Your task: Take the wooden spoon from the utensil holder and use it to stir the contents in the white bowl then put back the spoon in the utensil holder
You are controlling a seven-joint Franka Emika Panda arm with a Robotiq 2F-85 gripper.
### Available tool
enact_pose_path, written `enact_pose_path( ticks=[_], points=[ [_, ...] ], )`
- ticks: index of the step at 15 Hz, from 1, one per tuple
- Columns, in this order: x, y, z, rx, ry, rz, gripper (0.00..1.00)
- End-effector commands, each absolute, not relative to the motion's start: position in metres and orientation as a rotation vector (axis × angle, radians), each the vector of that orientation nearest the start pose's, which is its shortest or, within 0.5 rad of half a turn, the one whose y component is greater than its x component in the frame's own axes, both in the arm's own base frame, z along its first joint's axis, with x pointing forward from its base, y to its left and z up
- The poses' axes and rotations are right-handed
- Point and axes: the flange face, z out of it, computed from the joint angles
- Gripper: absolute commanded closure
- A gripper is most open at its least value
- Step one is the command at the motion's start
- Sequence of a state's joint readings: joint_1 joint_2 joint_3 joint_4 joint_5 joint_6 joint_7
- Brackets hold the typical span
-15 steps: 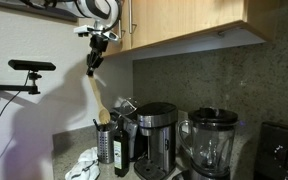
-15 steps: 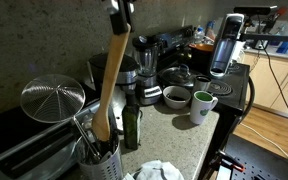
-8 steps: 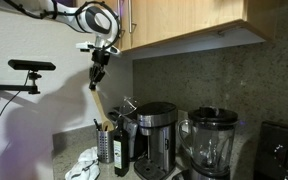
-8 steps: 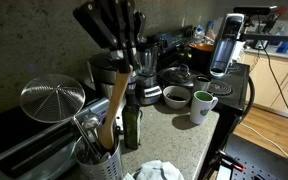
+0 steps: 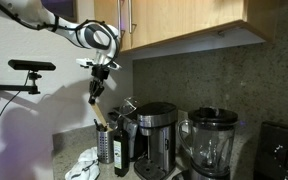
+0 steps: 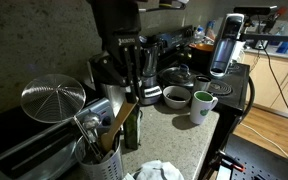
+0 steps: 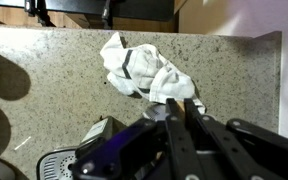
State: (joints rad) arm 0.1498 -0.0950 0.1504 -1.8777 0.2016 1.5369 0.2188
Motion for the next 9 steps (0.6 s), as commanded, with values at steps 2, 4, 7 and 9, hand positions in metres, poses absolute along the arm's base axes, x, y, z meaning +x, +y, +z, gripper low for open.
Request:
enact_pose_path(
  ticks=[2, 4, 7, 9],
  points=[
    [0.460, 0.166, 0.519, -2.990, -0.081, 0.415, 0.97],
    [0.459, 0.165, 0.514, -2.997, -0.068, 0.415, 0.97],
    [0.457, 0.162, 0.512, -3.023, -0.064, 0.396, 0.82],
    [0.457, 0.158, 0.514, -3.042, -0.051, 0.373, 0.56]
  ],
)
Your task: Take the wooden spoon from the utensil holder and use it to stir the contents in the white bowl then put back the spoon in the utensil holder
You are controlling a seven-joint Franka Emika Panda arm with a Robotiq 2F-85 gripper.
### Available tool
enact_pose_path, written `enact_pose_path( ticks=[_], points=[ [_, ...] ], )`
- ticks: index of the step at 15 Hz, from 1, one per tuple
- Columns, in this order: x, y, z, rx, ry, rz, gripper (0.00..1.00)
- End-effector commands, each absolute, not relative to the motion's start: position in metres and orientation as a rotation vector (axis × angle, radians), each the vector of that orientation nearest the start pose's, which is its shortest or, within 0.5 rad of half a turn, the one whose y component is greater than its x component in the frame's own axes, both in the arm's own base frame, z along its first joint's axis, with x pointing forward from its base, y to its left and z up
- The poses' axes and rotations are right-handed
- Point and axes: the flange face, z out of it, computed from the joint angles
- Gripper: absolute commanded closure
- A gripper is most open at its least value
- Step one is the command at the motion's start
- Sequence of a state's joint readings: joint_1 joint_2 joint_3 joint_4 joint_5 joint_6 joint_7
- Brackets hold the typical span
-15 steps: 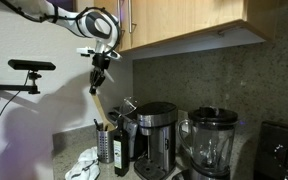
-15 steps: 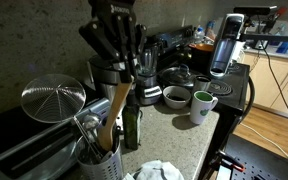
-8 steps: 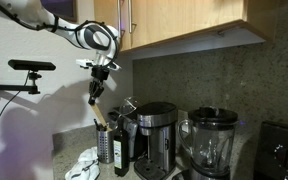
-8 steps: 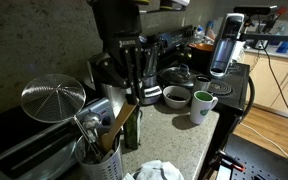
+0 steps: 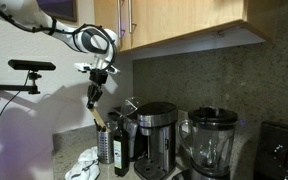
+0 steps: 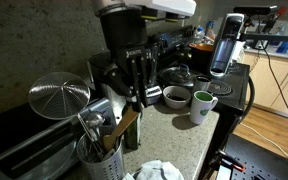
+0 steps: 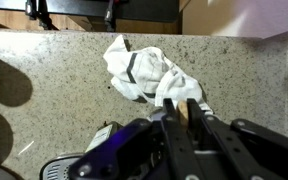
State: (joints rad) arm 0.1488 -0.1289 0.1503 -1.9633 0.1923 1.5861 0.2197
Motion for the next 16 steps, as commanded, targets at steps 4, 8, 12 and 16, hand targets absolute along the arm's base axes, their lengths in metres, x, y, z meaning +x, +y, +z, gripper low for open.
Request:
enact_pose_path(
  ticks=[4, 8, 12, 16],
  points=[
    [0.458, 0.155, 0.520, -3.070, -0.048, 0.332, 0.26],
    [0.459, 0.159, 0.535, -3.074, -0.064, 0.299, 0.00],
    [0.453, 0.164, 0.563, -3.077, -0.101, 0.236, 0.00],
    [0.435, 0.157, 0.583, -3.086, -0.108, 0.209, 0.00]
  ],
)
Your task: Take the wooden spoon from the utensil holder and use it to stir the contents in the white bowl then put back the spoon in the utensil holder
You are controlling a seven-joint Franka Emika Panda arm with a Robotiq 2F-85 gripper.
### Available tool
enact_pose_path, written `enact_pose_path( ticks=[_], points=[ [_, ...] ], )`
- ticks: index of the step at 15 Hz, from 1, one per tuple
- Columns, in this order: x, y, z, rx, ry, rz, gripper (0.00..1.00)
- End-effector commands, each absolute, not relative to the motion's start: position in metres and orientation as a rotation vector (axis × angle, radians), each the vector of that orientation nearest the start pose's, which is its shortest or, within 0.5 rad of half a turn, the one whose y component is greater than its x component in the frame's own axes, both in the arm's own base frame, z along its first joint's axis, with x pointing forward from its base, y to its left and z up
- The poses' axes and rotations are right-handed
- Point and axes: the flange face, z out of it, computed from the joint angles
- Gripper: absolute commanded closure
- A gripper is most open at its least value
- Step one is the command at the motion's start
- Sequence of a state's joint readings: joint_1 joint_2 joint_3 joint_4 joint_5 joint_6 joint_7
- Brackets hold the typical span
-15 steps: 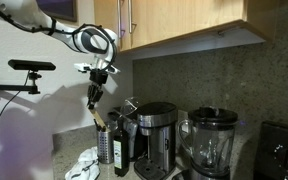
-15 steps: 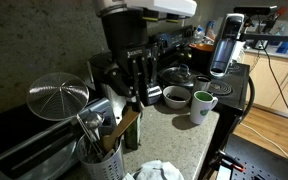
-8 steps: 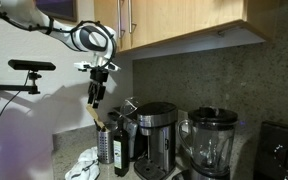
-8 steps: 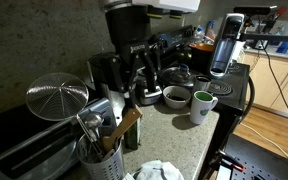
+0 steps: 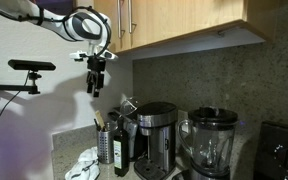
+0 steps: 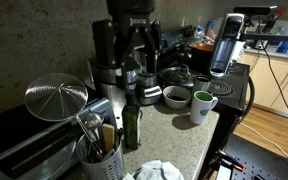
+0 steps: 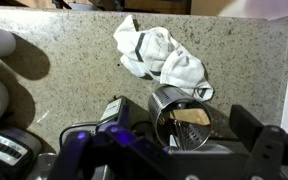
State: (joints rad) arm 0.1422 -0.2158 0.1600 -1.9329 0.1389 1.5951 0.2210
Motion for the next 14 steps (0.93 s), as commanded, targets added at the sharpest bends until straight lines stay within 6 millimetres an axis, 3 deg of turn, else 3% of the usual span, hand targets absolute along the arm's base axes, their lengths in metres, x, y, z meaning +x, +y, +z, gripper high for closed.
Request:
enact_pose_path(
  ticks=[1, 6, 14],
  points=[
    [0.429, 0.154, 0.585, -3.088, -0.098, 0.203, 0.00],
    [0.399, 0.136, 0.579, -3.102, -0.036, 0.147, 0.00],
    [0.345, 0.116, 0.519, -3.274, 0.220, -0.040, 0.00]
  ],
)
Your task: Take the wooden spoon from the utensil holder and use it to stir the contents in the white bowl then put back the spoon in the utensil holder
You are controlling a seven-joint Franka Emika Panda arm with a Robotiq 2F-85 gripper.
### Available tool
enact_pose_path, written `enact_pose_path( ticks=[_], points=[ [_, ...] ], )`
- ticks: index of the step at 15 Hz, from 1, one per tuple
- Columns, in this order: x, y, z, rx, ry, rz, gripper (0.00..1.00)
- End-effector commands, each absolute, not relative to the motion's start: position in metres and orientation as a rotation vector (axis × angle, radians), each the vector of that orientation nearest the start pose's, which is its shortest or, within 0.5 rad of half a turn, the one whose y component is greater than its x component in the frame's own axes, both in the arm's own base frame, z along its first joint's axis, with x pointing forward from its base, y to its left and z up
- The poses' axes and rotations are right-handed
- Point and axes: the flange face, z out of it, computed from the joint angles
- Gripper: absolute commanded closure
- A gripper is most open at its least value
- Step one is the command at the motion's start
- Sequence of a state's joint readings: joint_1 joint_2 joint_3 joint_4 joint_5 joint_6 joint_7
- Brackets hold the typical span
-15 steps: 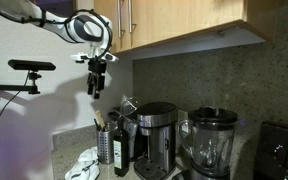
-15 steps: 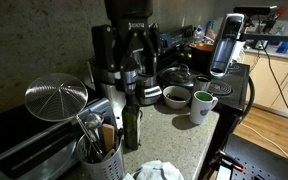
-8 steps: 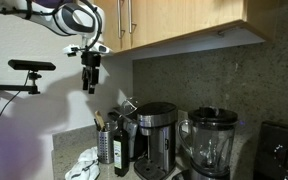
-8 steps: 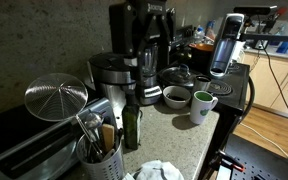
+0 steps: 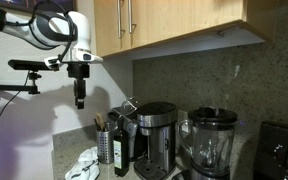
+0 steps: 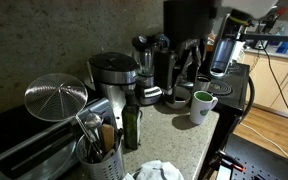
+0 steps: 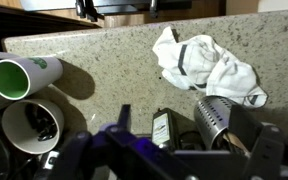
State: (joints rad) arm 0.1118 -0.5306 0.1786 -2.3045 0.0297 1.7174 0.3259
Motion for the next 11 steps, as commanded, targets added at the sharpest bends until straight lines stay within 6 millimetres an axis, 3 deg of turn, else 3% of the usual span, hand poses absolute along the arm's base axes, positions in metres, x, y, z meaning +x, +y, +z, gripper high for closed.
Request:
enact_pose_path(
  ticks=[1, 5, 6, 11],
  points=[
    [0.341, 0.116, 0.513, -3.288, 0.246, -0.053, 0.00],
    [0.329, 0.116, 0.493, -3.333, 0.318, -0.071, 0.00],
    [0.337, 0.118, 0.500, -3.310, 0.266, -0.011, 0.00],
    [0.332, 0.118, 0.493, -3.319, 0.282, -0.013, 0.00]
  ],
)
